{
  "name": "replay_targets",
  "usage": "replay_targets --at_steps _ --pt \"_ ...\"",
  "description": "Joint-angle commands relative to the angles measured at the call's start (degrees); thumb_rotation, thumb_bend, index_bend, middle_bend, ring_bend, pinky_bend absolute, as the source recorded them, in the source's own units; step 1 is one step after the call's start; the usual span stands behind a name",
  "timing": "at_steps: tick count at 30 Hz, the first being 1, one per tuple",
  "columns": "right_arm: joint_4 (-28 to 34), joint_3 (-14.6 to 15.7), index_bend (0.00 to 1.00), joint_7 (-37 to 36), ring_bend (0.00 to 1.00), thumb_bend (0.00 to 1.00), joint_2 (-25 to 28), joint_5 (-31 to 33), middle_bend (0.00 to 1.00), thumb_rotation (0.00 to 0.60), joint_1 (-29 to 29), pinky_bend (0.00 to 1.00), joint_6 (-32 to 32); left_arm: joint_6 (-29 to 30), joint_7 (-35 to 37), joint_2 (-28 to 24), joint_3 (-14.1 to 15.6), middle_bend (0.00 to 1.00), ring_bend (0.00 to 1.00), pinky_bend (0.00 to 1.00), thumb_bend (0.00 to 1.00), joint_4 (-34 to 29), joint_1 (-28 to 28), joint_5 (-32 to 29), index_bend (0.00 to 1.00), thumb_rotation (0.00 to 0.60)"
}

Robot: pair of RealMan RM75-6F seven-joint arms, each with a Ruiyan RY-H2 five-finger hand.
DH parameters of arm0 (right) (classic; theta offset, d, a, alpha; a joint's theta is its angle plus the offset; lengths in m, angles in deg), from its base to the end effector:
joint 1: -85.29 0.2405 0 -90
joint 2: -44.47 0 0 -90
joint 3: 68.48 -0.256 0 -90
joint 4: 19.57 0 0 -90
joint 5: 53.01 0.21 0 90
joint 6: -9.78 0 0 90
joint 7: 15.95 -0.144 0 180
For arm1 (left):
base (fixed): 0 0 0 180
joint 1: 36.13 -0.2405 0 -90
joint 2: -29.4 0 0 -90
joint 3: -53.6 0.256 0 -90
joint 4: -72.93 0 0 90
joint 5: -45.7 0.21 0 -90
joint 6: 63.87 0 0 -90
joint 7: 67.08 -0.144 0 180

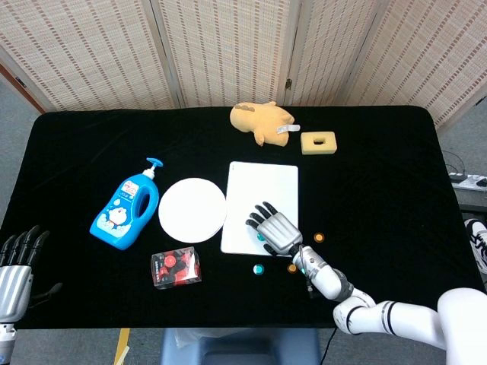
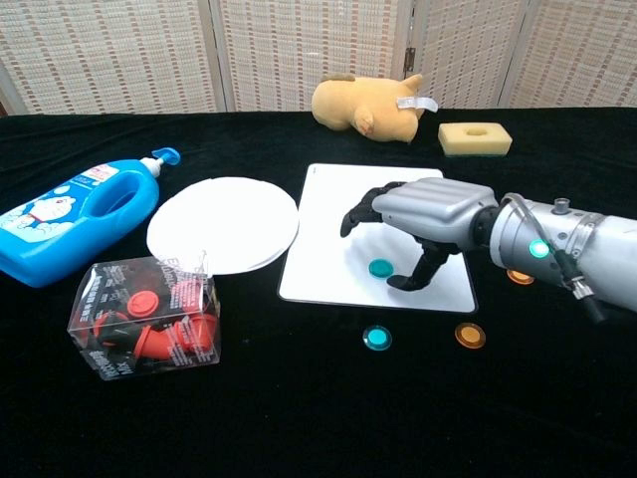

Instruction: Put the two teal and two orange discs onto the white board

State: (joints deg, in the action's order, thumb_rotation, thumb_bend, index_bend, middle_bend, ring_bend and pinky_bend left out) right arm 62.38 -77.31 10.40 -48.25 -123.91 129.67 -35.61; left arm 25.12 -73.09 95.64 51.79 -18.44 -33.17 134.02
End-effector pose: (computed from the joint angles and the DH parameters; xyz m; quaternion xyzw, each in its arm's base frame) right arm -0.1284 -0.3247 -0.0599 0.8361 -0.2903 0.3115 0.3460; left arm -0.3091 0.1667 0.1530 -0.6053 -0.3488 -0.3760 0.6087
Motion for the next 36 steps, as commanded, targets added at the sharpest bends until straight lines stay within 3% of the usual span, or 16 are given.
replay_targets --at_steps 1,5,14,36 --pt "3.6 3.1 0.26 -2.1 0.02 0.28 2.9 -4.7 0.13 0.600 -1.5 0.00 -2.4 0.0 0.0 0.0 0.0 0.00 0.01 0.00 0.12 -0.1 0.0 0.1 0.00 0.600" --pt "6.0 6.0 0.34 -4.1 0.02 0.28 5.3 -9.5 0.14 0.600 -2.4 0.00 -3.9 0.2 -0.1 0.0 0.0 0.00 0.01 0.00 0.12 -0.3 0.0 0.2 0.00 0.600" --pt "7.0 9.7 0.36 -3.7 0.02 0.28 5.6 -14.1 0.14 0.600 -2.8 0.00 -4.4 0.5 -1.0 -0.2 0.3 0.00 0.01 0.00 0.12 -1.2 -0.1 0.8 0.00 0.600" --pt "2.2 9.1 0.38 -0.9 0.01 0.28 0.3 -13.1 0.14 0.600 -1.3 0.00 -2.5 0.8 0.1 -0.2 0.2 0.00 0.01 0.00 0.12 -0.3 -0.6 0.4 0.00 0.600"
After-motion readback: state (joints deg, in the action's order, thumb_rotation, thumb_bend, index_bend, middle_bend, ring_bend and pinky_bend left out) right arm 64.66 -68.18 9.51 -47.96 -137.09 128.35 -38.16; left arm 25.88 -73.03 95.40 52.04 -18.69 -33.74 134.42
